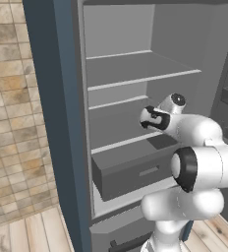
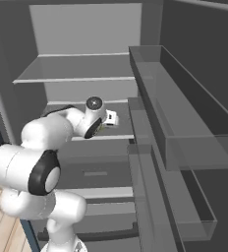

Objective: Retrieve the tangerine and pear from the fridge and place them into the bowl on the dining table.

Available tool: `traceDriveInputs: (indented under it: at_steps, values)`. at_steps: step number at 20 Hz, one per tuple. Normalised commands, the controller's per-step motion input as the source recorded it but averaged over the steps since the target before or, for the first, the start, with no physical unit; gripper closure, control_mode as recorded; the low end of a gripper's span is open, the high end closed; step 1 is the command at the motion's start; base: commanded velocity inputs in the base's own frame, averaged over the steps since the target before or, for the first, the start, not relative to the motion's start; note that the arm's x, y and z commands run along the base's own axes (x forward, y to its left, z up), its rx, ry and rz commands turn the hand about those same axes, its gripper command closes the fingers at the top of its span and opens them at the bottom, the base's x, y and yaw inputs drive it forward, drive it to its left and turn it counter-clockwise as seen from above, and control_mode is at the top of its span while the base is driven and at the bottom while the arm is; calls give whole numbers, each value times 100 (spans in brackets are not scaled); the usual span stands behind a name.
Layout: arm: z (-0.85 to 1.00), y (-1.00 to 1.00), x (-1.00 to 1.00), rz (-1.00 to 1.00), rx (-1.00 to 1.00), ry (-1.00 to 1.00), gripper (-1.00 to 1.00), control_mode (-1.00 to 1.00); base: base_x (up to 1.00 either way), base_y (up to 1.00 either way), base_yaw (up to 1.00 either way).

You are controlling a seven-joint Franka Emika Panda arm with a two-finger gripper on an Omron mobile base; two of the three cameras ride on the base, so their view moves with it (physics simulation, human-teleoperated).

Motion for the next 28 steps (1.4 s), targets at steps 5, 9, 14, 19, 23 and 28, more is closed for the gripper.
traceDriveInputs:
  at_steps: [5,9,14,19,23,28]
  values:
    - [80,21,-70,0,-5,2,100,-100,0,0,0]
    - [55,2,-98,0,-1,5,100,-100,0,0,0]
    - [27,0,-100,0,0,1,100,-100,0,0,0]
    - [41,2,-100,1,0,-3,100,-100,0,0,0]
    - [47,2,-100,0,0,0,100,-100,0,0,0]
    - [37,0,-98,0,0,0,100,-100,0,0,0]
